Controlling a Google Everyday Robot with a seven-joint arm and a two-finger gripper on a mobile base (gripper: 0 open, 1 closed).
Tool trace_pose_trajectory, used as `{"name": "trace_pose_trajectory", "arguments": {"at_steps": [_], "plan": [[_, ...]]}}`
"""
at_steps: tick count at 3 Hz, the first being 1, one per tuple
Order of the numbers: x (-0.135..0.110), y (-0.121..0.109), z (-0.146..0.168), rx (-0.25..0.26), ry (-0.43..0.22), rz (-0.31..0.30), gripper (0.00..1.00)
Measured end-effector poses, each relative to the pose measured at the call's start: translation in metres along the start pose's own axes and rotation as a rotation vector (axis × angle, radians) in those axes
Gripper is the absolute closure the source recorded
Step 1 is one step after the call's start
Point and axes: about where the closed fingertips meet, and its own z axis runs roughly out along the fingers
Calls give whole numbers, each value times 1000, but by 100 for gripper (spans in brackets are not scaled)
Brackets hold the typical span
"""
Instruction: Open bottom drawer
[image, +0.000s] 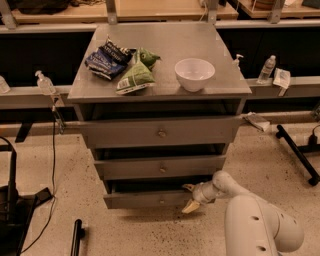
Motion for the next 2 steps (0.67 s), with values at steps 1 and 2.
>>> {"name": "trace_pose_trajectory", "arguments": {"at_steps": [1, 2], "plan": [[0, 0, 0, 0, 0, 0, 32], [0, 0, 0, 0, 0, 0, 33]]}}
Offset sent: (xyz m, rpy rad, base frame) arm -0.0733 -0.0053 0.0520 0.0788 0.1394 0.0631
